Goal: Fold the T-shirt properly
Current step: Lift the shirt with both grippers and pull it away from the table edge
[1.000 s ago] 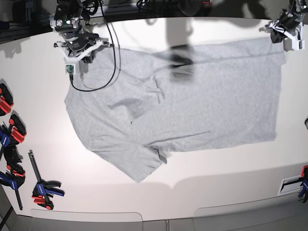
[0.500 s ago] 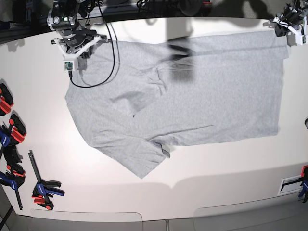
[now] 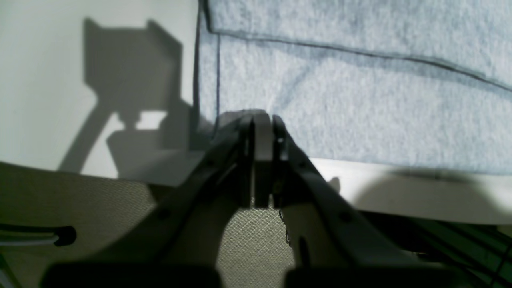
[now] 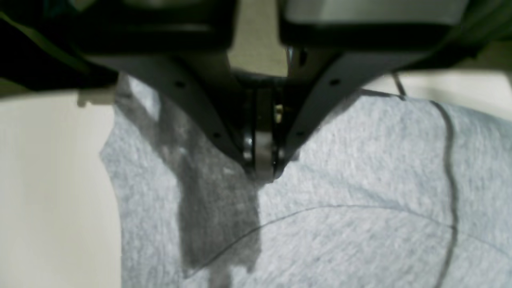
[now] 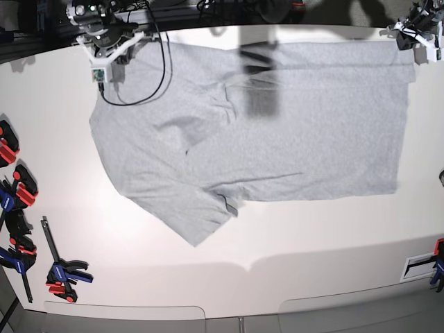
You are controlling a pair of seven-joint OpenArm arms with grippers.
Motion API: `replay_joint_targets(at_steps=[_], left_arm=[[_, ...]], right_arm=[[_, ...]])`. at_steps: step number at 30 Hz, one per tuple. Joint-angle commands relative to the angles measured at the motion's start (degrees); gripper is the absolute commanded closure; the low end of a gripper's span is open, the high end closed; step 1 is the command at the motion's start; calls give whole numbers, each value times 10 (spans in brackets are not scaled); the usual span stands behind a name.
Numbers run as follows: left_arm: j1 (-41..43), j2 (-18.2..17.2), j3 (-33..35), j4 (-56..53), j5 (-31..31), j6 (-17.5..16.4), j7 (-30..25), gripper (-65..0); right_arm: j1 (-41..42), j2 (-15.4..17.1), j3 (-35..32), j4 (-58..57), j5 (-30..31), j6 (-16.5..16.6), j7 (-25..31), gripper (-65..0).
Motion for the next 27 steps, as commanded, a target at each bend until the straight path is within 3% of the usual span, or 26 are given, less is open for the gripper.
replay_joint_targets(at_steps=[1, 27], left_arm=[[10, -8, -4, 3, 14, 7, 20, 0], [19, -8, -19, 29, -37, 7, 6, 0]], right_arm=[[-16, 2, 1, 6, -15, -2, -41, 0], [-26, 2, 1, 76, -15, -3, -15, 0]])
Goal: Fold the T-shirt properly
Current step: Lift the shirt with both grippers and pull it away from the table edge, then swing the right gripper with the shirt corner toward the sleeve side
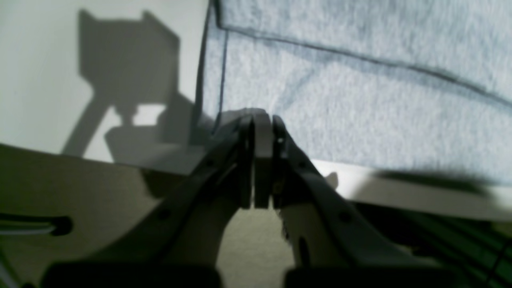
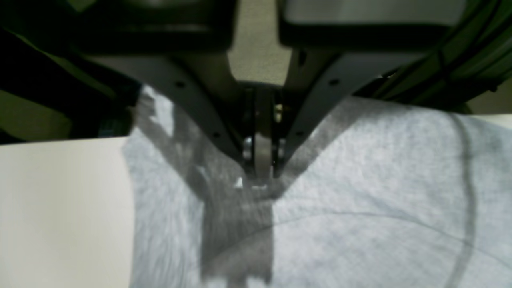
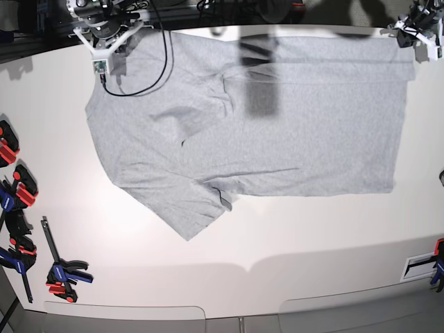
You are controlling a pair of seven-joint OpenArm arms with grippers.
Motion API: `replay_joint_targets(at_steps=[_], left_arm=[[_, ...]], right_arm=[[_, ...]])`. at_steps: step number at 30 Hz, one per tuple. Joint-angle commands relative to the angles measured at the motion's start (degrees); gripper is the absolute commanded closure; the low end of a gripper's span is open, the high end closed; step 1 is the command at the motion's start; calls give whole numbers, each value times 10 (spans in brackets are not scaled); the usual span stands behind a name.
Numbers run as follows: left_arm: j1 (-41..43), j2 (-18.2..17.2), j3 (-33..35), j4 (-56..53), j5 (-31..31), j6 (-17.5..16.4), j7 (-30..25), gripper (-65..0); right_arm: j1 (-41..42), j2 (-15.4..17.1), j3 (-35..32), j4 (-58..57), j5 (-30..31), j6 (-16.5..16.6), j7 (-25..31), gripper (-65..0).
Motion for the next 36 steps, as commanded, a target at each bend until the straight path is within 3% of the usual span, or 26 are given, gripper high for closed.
replay_joint_targets(at_steps=[1, 14, 17, 19, 21, 25, 30, 33, 36], left_arm=[[9, -9, -12, 16, -3, 2, -5, 0], [9, -9, -64, 145, -3, 2, -18, 0], [9, -9, -64, 162, -3, 2, -18, -6], [9, -9, -64, 165, -3, 2, -18, -59], [9, -9, -64, 165, -3, 2, -18, -98], [9, -9, -64, 165, -1, 2, -18, -117], [9, -9, -64, 165, -1, 2, -18, -117], [9, -9, -64, 165, -1, 2, -18, -117], [9, -9, -64, 165, -1, 2, -18, -117]], right_arm=[[-1, 2, 1, 23, 4, -2, 12, 0], [19, 2, 1, 115, 1, -2, 73, 0], [58, 2, 1, 116, -32, -2, 72, -9], [89, 2, 1, 115, -69, -5, 73, -171], [124, 3, 1, 115, -108, -14, 82, -267], [186, 17, 25, 93, -116, -24, 102, -272], [257, 42, 92, -3, -60, -16, 105, -325], [305, 72, 134, -90, 4, 17, 104, -332], [361, 112, 167, -197, 117, 80, 87, -332]])
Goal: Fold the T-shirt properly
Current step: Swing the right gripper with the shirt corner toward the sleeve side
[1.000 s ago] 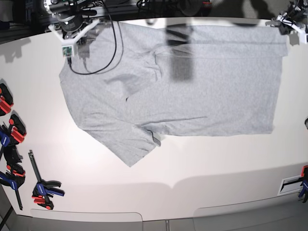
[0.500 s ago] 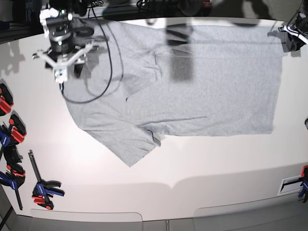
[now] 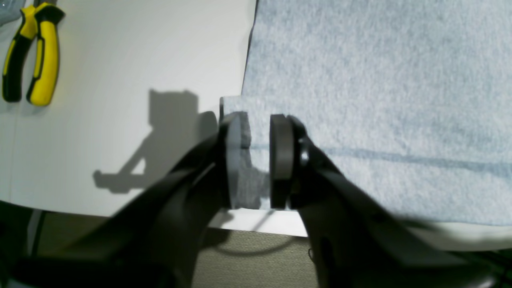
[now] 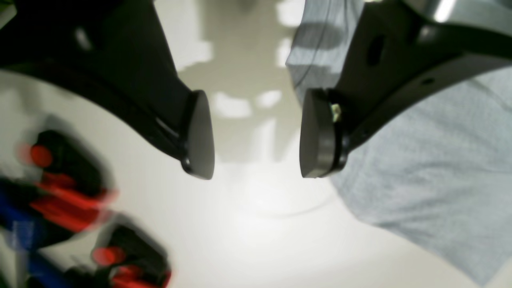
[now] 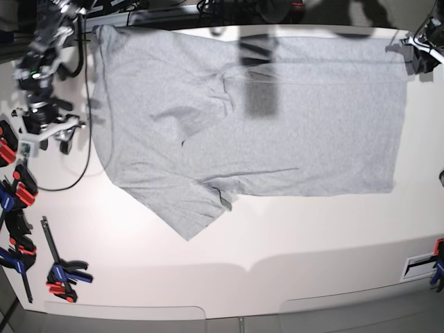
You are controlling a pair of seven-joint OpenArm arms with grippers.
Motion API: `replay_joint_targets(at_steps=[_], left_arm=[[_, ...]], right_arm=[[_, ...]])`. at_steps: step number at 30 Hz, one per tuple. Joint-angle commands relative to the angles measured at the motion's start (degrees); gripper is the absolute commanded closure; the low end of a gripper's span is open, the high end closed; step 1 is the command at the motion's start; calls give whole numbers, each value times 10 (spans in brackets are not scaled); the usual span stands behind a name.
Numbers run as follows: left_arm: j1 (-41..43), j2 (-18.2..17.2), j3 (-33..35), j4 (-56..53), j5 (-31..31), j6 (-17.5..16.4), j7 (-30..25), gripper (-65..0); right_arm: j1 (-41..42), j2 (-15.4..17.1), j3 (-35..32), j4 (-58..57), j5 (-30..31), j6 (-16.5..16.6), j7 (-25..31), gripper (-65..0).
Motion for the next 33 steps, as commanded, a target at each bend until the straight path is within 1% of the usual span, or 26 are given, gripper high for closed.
replay_joint_targets(at_steps=[1, 3, 5, 7, 9, 11, 12, 15, 18, 21, 24, 33], left_arm=[[4, -9, -7, 9, -3, 0, -13, -117], [4, -9, -7, 9, -3, 0, -13, -117], [3, -9, -7, 9, -3, 0, -13, -117], [3, -9, -7, 9, -3, 0, -13, -117], [3, -9, -7, 9, -3, 0, -13, -117], [3, -9, -7, 9, -3, 0, -13, -117], [3, -9, -7, 9, -3, 0, -13, -117], [3, -9, -7, 9, -3, 0, -13, -117], [3, -9, -7, 9, -3, 0, -13, -117], [3, -9, -7, 9, -3, 0, -13, -117], [3, -9, -7, 9, -3, 0, -13, -117], [2, -9, -7, 9, -3, 0, -13, -117]], right_arm=[[28, 23, 8, -25, 36, 22, 2, -332], [79, 51, 11, -113, 100, 66, -26, -332], [139, 75, 10, -205, 147, 106, -52, -332], [206, 93, 10, -296, 168, 131, -71, -332], [271, 106, 8, -385, 166, 142, -73, -332], [331, 117, -4, -471, 159, 143, -67, -332], [359, 119, -13, -513, 144, 143, -60, -332], [426, 115, -52, -622, 76, 143, -25, -332], [462, 104, -110, -695, 54, 140, 5, -332], [468, 86, -160, -711, 49, 130, 2, -332], [466, 74, -188, -711, 49, 129, -21, -332], [463, 61, -194, -711, 50, 130, -92, -331]])
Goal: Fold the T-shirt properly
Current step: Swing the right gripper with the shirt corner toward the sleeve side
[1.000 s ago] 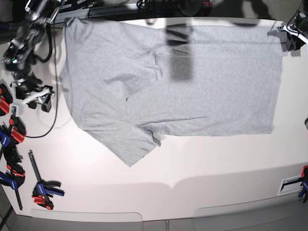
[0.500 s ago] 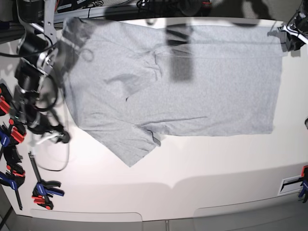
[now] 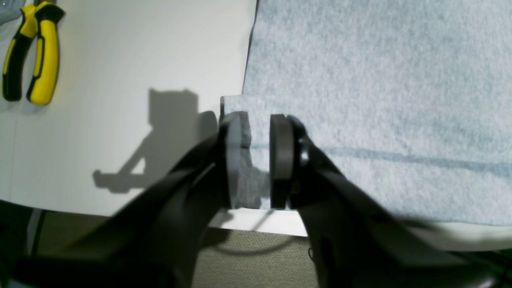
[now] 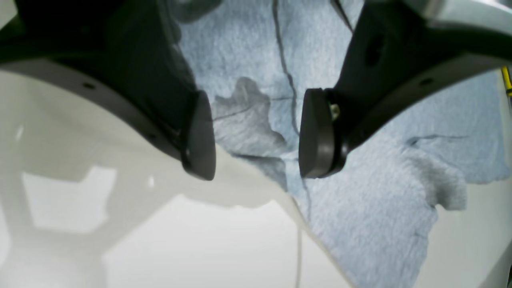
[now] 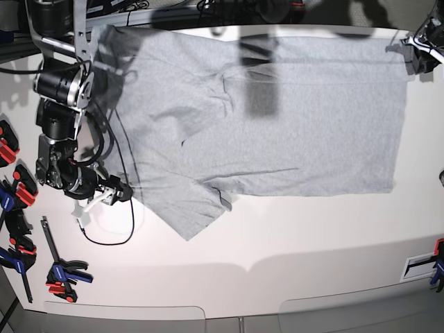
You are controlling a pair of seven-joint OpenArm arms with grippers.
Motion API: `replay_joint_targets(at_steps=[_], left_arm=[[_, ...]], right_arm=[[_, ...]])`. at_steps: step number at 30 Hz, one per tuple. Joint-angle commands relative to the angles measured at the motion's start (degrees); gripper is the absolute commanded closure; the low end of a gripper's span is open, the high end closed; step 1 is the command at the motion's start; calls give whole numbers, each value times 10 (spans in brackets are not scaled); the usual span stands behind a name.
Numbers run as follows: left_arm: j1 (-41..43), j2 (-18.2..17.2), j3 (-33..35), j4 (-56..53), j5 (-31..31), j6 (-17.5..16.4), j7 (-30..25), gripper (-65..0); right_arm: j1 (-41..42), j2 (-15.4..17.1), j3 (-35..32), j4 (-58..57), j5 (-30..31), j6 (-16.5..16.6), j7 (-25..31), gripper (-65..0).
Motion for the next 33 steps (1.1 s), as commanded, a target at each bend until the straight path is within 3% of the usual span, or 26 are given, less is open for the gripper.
replay_joint_targets(at_steps=[1, 8, 10, 12, 13, 16, 20, 23, 28, 33], left_arm=[[2, -10, -7, 9, -3, 0, -13, -117], [2, -10, -7, 9, -3, 0, -13, -117], [2, -10, -7, 9, -3, 0, -13, -117], [2, -10, -7, 9, -3, 0, -13, -117], [2, -10, -7, 9, -3, 0, -14, -117], [-5, -10, -7, 9, 1, 0, -21, -123], [-36, -14, -7, 9, 26, 0, -46, -196], [-80, -26, -7, 6, 23, 1, -46, -203], [-192, -78, -6, -66, -20, 21, -46, -203], [-336, -150, -3, -253, -74, 19, -43, -203]], right_arm=[[8, 0, -2, 2, -16, 0, -33, -331], [8, 0, -2, 2, -16, 0, -72, -306], [9, 0, -2, 2, -16, -1, -71, -203], [8, 0, -2, 2, -16, -1, -64, -35], [8, 0, -2, 2, -16, -1, -61, 0], [8, 0, -2, 2, -16, -1, -51, 0], [8, 0, -2, 2, -16, -1, -43, 0], [8, 0, -2, 2, -16, 0, -43, 0], [8, 0, -2, 2, -16, -1, -43, 0], [8, 0, -2, 2, -16, 0, -43, 0]])
